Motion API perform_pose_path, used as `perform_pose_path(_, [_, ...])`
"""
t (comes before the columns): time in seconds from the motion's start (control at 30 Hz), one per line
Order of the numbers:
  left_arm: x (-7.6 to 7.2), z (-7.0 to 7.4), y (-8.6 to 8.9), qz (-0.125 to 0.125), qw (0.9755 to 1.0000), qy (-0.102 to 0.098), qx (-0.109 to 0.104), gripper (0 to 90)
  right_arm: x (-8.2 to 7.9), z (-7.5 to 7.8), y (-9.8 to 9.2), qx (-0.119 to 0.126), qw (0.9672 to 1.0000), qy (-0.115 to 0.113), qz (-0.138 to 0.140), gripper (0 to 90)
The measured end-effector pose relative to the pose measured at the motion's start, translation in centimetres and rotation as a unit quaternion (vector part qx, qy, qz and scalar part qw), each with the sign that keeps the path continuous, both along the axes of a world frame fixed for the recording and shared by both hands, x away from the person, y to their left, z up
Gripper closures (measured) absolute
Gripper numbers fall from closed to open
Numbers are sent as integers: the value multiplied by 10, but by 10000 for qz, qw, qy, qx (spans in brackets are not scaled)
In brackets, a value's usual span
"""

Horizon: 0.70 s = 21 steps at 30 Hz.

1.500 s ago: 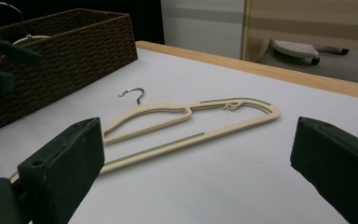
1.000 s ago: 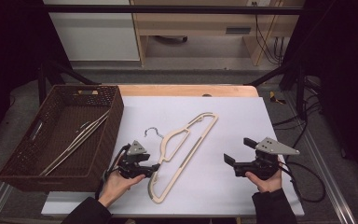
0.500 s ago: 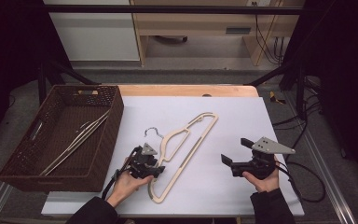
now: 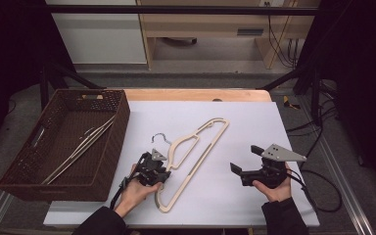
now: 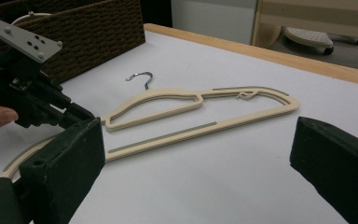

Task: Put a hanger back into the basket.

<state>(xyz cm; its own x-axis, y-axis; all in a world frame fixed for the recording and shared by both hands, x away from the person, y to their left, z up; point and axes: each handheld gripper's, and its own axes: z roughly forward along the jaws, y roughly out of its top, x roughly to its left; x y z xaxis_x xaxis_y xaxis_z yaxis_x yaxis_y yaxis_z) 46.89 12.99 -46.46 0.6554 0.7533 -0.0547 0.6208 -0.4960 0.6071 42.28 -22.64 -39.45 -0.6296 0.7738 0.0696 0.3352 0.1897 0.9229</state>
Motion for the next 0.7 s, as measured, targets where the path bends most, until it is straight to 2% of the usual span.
perform_pose_path(0.07, [1, 1, 2, -37, 10000, 22, -6, 727, 0, 0, 0, 10, 10000, 2, -20, 32])
perform_pose_path(0.17, [1, 2, 3, 49, 9999, -20, -124, 749, 0, 0, 0, 10, 10000, 0, -15, 32])
perform_pose_path(0.27, [0, 2, 2, 61, 10000, -9, -47, 755, 0, 0, 0, 9, 10000, 9, 27, 33])
perform_pose_path(0.33, [0, 3, 3, 72, 9999, -73, -32, 757, 0, 0, 0, 10, 10000, 11, 24, 33])
perform_pose_path(0.43, [-1, 5, 4, 159, 9996, -204, -122, 767, 0, 0, 0, 2, 10000, -2, 6, 33])
perform_pose_path(0.57, [0, 4, 5, 154, 9997, -133, -124, 783, 0, 0, 0, -12, 10000, -6, 22, 34])
perform_pose_path(0.63, [0, 2, 3, 83, 9999, -113, -15, 788, 0, -1, 1, -7, 10000, 10, 18, 34])
perform_pose_path(0.7, [-1, 2, 3, 70, 9999, -153, -8, 790, 0, -1, 1, -3, 10000, 14, 24, 34])
